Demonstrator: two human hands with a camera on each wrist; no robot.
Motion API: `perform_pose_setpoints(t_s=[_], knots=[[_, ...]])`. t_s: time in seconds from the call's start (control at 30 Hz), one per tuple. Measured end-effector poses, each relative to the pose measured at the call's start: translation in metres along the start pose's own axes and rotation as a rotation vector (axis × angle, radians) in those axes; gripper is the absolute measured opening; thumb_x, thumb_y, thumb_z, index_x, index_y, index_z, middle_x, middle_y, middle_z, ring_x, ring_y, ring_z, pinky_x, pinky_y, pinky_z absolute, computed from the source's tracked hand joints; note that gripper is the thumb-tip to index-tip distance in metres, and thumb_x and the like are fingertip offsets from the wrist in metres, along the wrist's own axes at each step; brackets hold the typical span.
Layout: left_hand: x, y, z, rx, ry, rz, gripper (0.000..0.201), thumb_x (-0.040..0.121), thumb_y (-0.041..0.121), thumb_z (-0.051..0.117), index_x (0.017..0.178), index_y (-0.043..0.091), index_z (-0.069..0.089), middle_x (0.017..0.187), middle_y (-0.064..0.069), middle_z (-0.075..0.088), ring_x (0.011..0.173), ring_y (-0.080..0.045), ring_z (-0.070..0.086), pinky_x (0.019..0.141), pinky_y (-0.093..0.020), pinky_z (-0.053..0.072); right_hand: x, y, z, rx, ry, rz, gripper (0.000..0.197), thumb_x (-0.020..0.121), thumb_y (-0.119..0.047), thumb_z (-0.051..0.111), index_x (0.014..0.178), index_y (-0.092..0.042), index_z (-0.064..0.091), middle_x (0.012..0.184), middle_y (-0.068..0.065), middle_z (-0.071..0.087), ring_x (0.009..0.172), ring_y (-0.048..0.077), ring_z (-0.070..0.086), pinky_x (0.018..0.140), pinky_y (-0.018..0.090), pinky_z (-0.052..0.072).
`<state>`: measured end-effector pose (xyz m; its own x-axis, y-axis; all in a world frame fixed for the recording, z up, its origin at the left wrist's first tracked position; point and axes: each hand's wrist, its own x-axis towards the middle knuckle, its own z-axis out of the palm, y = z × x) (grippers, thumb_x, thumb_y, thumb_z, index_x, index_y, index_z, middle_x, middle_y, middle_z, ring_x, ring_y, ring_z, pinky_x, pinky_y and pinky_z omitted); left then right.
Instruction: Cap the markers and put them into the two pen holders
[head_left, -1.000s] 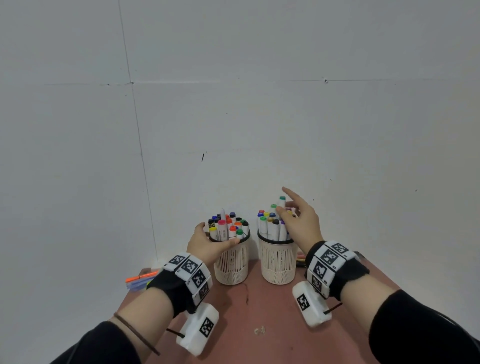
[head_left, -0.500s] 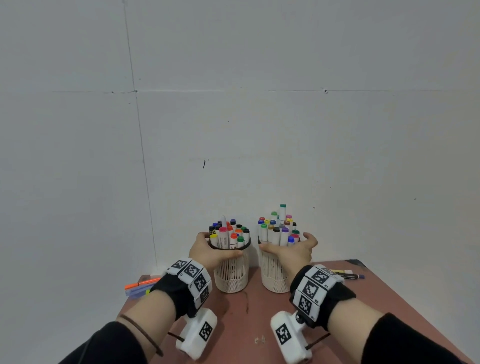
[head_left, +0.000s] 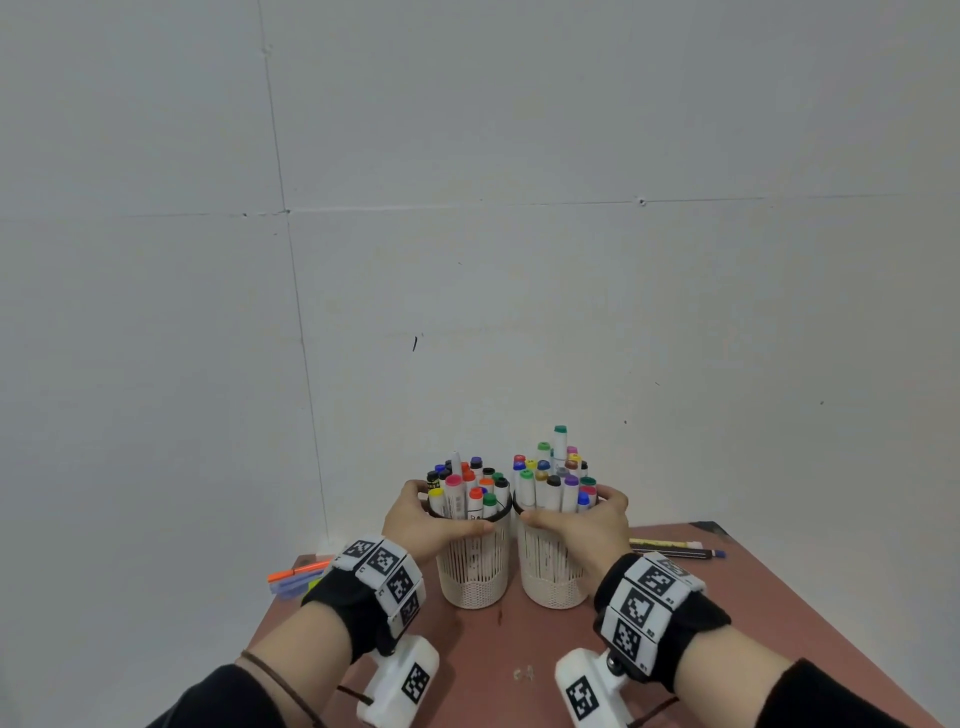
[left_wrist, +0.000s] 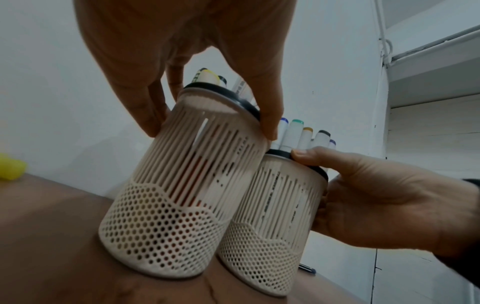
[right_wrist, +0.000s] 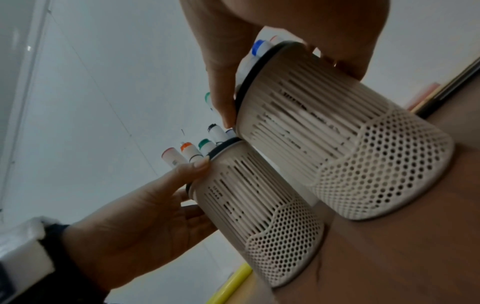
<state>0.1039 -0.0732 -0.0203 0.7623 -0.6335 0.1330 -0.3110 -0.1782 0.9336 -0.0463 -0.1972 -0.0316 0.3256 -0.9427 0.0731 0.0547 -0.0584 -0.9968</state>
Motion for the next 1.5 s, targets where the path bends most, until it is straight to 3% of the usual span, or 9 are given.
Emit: perform_pose_setpoints(t_s=[0.13, 0.37, 0.5, 0.6, 0.77, 0.93, 1.03, 1.33, 1.5], knots=[[-0.024, 0.002, -0.006, -0.02, -0.007, -0.006, 0.09, 0.049, 0.021, 0.093, 0.124, 0.01, 0.044, 0.102, 0.001, 0.064, 0.095, -0.014, 0.063, 0.087, -0.033, 0.053, -0.022, -0.003, -0.011, 0.059, -0.05, 0.006, 0.097, 0.048, -0.004, 0.092, 0.123, -0.015, 0.031, 0.107, 0.006, 0.058, 0.098, 0.021, 0.06, 0.09, 0.04, 0.051], [-0.077, 0.01, -0.015, -0.048, 0.007, -0.01, 0.081, 0.055, 0.014, 0.09, 0.12, 0.012, 0.041, 0.093, 0.007, 0.06, 0.083, -0.006, 0.058, 0.068, -0.018, 0.046, -0.065, -0.01, -0.029, 0.133, -0.131, 0.033, 0.095, 0.052, 0.003, 0.089, 0.121, -0.019, 0.028, 0.101, 0.001, 0.055, 0.088, 0.013, 0.057, 0.081, 0.035, 0.049], [-0.103, 0.01, -0.019, -0.073, 0.012, -0.024, 0.088, 0.055, 0.012, 0.091, 0.126, 0.008, 0.04, 0.095, 0.005, 0.061, 0.089, -0.011, 0.061, 0.079, -0.026, 0.05, -0.092, -0.01, -0.04, 0.09, -0.145, 0.002, 0.097, 0.053, -0.001, 0.09, 0.124, -0.017, 0.026, 0.101, -0.002, 0.053, 0.085, 0.007, 0.054, 0.076, 0.029, 0.045], [-0.122, 0.011, -0.021, -0.076, 0.014, -0.024, 0.087, 0.055, 0.011, 0.09, 0.125, 0.009, 0.04, 0.093, 0.007, 0.06, 0.085, -0.008, 0.06, 0.076, -0.026, 0.05, -0.112, -0.011, -0.051, 0.05, -0.16, -0.039, 0.099, 0.052, -0.002, 0.09, 0.125, -0.015, 0.025, 0.097, -0.008, 0.051, 0.085, 0.002, 0.051, 0.08, 0.029, 0.043], [-0.154, 0.014, -0.022, -0.06, 0.031, -0.01, 0.09, 0.051, 0.018, 0.093, 0.124, 0.011, 0.041, 0.103, 0.002, 0.062, 0.095, -0.014, 0.061, 0.081, -0.029, 0.05, -0.136, -0.012, -0.065, 0.042, -0.153, -0.023, 0.102, 0.053, -0.002, 0.089, 0.131, -0.013, 0.024, 0.099, -0.005, 0.052, 0.095, 0.014, 0.053, 0.082, 0.031, 0.044], [-0.178, 0.016, -0.021, -0.058, 0.045, 0.008, 0.087, 0.05, 0.021, 0.093, 0.119, 0.013, 0.041, 0.107, 0.001, 0.062, 0.099, -0.014, 0.06, 0.084, -0.03, 0.05, -0.155, -0.014, -0.078, 0.062, -0.156, -0.019, 0.1, 0.054, -0.001, 0.089, 0.129, -0.015, 0.024, 0.101, -0.003, 0.053, 0.084, 0.006, 0.051, 0.076, 0.029, 0.043], [-0.188, 0.017, -0.017, -0.043, 0.057, 0.015, 0.083, 0.051, 0.023, 0.093, 0.112, 0.015, 0.039, 0.1, 0.005, 0.061, 0.097, -0.014, 0.06, 0.086, -0.032, 0.05, -0.162, -0.016, -0.084, 0.073, -0.157, -0.03, 0.097, 0.056, 0.002, 0.087, 0.129, -0.013, 0.025, 0.096, -0.006, 0.05, 0.082, 0.004, 0.05, 0.072, 0.025, 0.042], [-0.205, 0.019, -0.011, -0.065, 0.107, 0.007, 0.091, 0.056, 0.021, 0.091, 0.128, 0.006, 0.037, 0.108, 0.002, 0.056, 0.1, -0.013, 0.054, 0.087, -0.028, 0.045, -0.168, -0.012, -0.088, 0.039, -0.149, -0.06, 0.104, 0.053, -0.005, 0.09, 0.135, -0.012, 0.027, 0.113, -0.001, 0.051, 0.105, 0.015, 0.051, 0.095, 0.036, 0.045], [-0.216, 0.019, -0.015, -0.045, 0.074, 0.036, 0.085, 0.063, 0.017, 0.087, 0.133, 0.005, 0.041, 0.12, 0.0, 0.058, 0.11, -0.013, 0.055, 0.091, -0.026, 0.045, -0.176, -0.014, -0.097, -0.014, -0.082, -0.104, 0.094, 0.057, -0.005, 0.088, 0.136, -0.012, 0.036, 0.13, 0.005, 0.051, 0.115, 0.017, 0.051, 0.1, 0.037, 0.045]])
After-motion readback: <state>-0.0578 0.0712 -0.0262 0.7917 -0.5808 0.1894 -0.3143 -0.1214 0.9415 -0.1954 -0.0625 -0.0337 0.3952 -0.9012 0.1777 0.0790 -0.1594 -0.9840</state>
